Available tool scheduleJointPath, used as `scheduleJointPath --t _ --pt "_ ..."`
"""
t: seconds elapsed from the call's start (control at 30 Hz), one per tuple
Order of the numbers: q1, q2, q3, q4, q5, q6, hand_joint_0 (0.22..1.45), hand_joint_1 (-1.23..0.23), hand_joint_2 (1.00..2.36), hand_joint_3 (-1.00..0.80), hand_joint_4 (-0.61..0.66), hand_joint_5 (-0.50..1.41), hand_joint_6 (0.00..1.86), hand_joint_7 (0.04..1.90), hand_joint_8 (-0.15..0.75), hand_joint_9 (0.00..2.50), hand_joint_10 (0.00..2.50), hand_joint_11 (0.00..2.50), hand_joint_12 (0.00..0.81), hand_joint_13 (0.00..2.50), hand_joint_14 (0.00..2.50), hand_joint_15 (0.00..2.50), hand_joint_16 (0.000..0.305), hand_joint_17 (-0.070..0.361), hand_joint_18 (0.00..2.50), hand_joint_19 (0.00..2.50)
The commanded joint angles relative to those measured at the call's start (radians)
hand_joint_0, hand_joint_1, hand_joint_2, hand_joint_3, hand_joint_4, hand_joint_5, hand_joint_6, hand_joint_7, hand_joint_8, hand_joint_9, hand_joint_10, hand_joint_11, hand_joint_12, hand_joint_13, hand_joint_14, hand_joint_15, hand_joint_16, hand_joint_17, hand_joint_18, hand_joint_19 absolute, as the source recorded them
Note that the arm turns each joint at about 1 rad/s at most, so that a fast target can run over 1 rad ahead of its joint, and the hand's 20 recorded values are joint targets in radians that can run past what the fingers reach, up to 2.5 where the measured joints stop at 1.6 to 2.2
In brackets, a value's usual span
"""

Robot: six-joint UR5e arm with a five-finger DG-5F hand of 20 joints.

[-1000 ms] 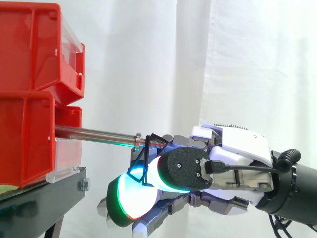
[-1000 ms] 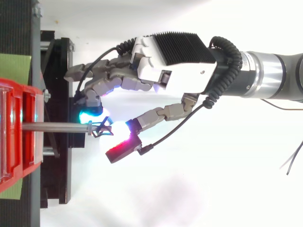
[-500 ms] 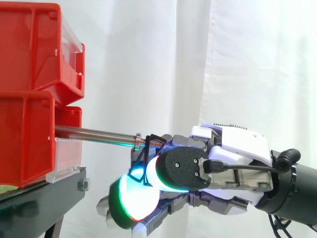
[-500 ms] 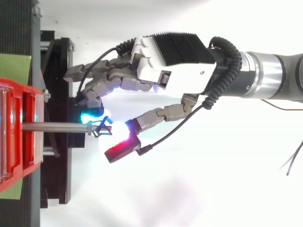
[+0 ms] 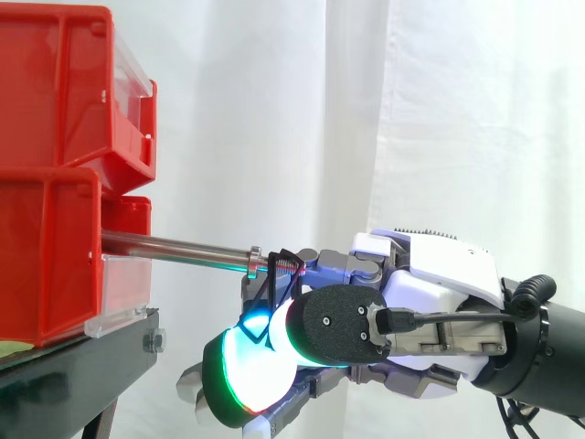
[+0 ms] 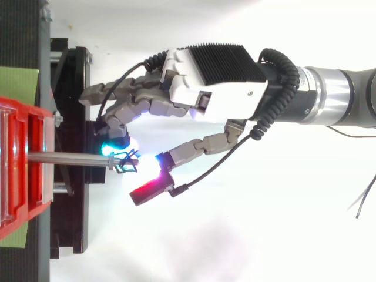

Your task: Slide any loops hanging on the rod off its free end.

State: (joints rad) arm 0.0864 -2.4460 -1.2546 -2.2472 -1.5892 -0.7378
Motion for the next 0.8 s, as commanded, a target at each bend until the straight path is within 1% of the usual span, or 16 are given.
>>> scheduleJointPath --t 0.0,0.1,0.17,0.2,0.27,0.3,0.4,0.5,0.57,0.6,0.63,0.67,0.77 --pt "0.000 0.001 0.000 -0.002 0.000 0.001 0.61 -0.69 1.02 -0.14 0.04 -0.21 0.91 1.02 0.326 0.76 0.01 0.21 0.331 0.70 0.00 0.03 0.050 0.112 0.82 0.25" --pt "0.000 0.001 0.000 -0.002 0.000 0.001 0.61 -0.69 1.02 -0.14 0.04 -0.21 0.91 1.02 0.326 0.76 0.01 0.21 0.331 0.70 0.00 0.02 0.050 0.112 0.82 0.26" --pt "0.000 0.001 0.000 -0.003 -0.006 0.001 0.62 -0.69 1.02 -0.15 0.04 -0.21 0.91 1.01 0.324 0.76 0.01 0.21 0.331 0.70 0.00 0.03 0.050 0.112 0.82 0.26" --pt "0.000 0.001 0.000 -0.008 -0.023 0.003 0.62 -0.69 1.02 -0.15 0.05 -0.21 0.91 1.01 0.324 0.76 0.01 0.21 0.330 0.70 0.00 0.03 0.050 0.112 0.82 0.26" --pt "0.000 0.001 0.000 -0.009 -0.034 0.005 0.61 -0.69 1.02 -0.15 0.05 -0.21 0.91 1.00 0.323 0.76 0.01 0.21 0.332 0.70 0.00 0.03 0.050 0.112 0.81 0.27" --pt "0.000 0.002 0.001 -0.011 -0.064 0.006 0.61 -0.69 1.02 -0.15 0.05 -0.21 0.91 1.01 0.323 0.76 0.01 0.21 0.331 0.70 0.00 0.03 0.050 0.112 0.82 0.26" --pt "0.000 0.004 0.001 -0.015 -0.080 0.008 0.61 -0.68 1.02 -0.15 0.06 -0.21 0.91 1.02 0.324 0.76 0.01 0.21 0.331 0.70 0.00 0.03 0.050 0.112 0.81 0.26" --pt "0.000 0.007 0.001 -0.025 -0.083 0.006 0.61 -0.68 1.02 -0.15 0.07 -0.21 0.91 1.02 0.324 0.77 0.01 0.20 0.332 0.70 0.00 0.03 0.050 0.112 0.81 0.26" --pt "0.000 0.015 0.001 -0.045 -0.083 0.005 0.61 -0.68 1.02 -0.15 0.07 -0.21 0.91 1.02 0.324 0.77 0.01 0.21 0.332 0.70 0.00 0.03 0.050 0.112 0.81 0.27" --pt "0.000 0.030 0.001 -0.078 -0.083 0.001 0.61 -0.68 1.02 -0.15 0.07 -0.21 0.91 1.02 0.324 0.77 0.01 0.21 0.332 0.70 0.00 0.03 0.050 0.112 0.81 0.26" --pt "0.000 0.035 0.001 -0.092 -0.083 0.000 0.61 -0.68 1.02 -0.15 0.07 -0.21 0.91 1.02 0.323 0.77 0.01 0.21 0.332 0.70 0.00 0.03 0.050 0.112 0.81 0.27" --pt "0.000 0.044 0.000 -0.126 -0.084 -0.005 0.60 -0.68 1.02 -0.15 0.07 -0.21 0.91 1.02 0.324 0.77 0.01 0.20 0.333 0.70 0.00 0.03 0.050 0.112 0.81 0.26" --pt "-0.002 0.054 0.000 -0.177 -0.084 -0.014 0.61 -0.67 1.02 -0.16 0.07 -0.21 0.90 1.02 0.325 0.76 0.01 0.21 0.333 0.70 0.00 0.03 0.050 0.112 0.81 0.27"
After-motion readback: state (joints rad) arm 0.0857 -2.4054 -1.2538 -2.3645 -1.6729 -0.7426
